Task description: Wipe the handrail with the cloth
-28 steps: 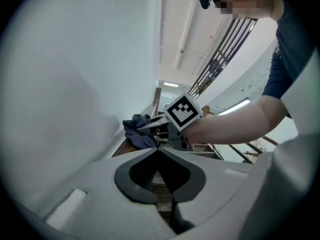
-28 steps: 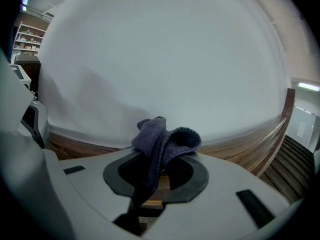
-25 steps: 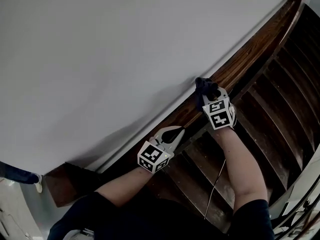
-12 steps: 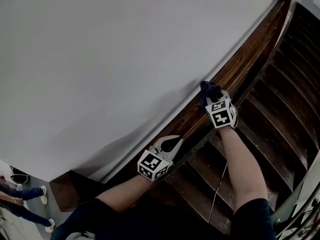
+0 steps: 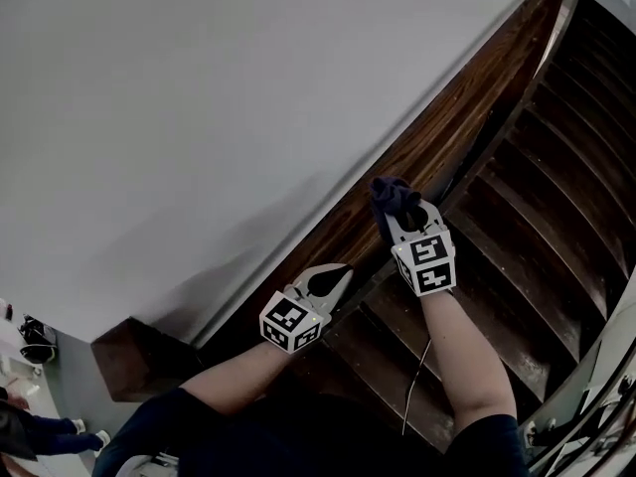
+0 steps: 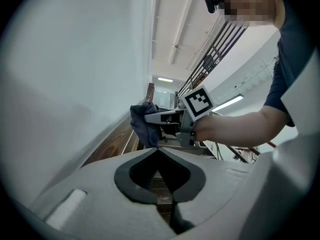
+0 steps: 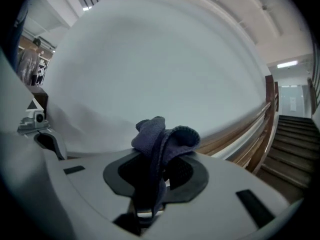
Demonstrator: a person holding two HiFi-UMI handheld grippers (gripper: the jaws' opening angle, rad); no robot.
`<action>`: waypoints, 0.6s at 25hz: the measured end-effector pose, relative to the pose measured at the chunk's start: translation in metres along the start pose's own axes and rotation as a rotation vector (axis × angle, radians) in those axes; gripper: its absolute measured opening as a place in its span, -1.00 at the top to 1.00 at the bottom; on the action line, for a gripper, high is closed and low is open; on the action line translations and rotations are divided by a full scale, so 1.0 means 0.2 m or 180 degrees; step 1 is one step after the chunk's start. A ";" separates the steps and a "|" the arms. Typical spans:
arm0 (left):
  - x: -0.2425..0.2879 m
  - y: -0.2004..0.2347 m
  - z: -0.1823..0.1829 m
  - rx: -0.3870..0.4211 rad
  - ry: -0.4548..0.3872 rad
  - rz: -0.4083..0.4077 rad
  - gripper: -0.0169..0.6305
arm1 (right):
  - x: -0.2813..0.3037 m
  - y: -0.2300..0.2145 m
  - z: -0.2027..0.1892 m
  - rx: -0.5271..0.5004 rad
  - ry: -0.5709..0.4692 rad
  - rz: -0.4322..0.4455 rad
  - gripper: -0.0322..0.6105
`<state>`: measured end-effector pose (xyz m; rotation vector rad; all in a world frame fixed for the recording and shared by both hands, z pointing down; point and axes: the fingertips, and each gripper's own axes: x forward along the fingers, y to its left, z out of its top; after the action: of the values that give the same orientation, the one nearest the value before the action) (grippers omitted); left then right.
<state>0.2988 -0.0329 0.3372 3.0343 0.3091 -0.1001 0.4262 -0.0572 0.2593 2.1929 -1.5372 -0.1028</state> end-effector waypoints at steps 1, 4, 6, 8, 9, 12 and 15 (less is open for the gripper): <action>-0.01 -0.03 -0.01 -0.0010 0.0012 -0.0019 0.93 | -0.05 0.04 -0.03 0.0077 -0.0010 0.0025 0.60; -0.05 -0.11 0.01 -0.0009 0.0018 -0.0088 0.93 | -0.20 0.17 -0.10 0.0279 -0.0031 0.0120 0.60; -0.07 -0.16 0.03 -0.0043 -0.0012 -0.0145 0.94 | -0.28 0.25 -0.13 0.0420 -0.0063 0.0198 0.60; -0.08 -0.22 0.05 -0.0070 -0.0037 -0.0225 0.93 | -0.36 0.31 -0.15 0.0564 -0.0113 0.0253 0.60; -0.09 -0.25 0.06 -0.0069 -0.0043 -0.0274 0.93 | -0.40 0.34 -0.16 0.0617 -0.0135 0.0266 0.60; -0.12 -0.33 0.09 -0.0078 -0.0065 -0.0417 0.93 | -0.53 0.42 -0.18 0.0773 -0.0207 0.0282 0.60; -0.14 -0.43 0.11 -0.0188 -0.0118 -0.0546 0.93 | -0.65 0.49 -0.19 0.0960 -0.0276 0.0320 0.60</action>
<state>0.2533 0.0436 0.3107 2.9385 0.5586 -0.1556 0.3040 0.0469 0.3083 2.3592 -1.8089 0.0720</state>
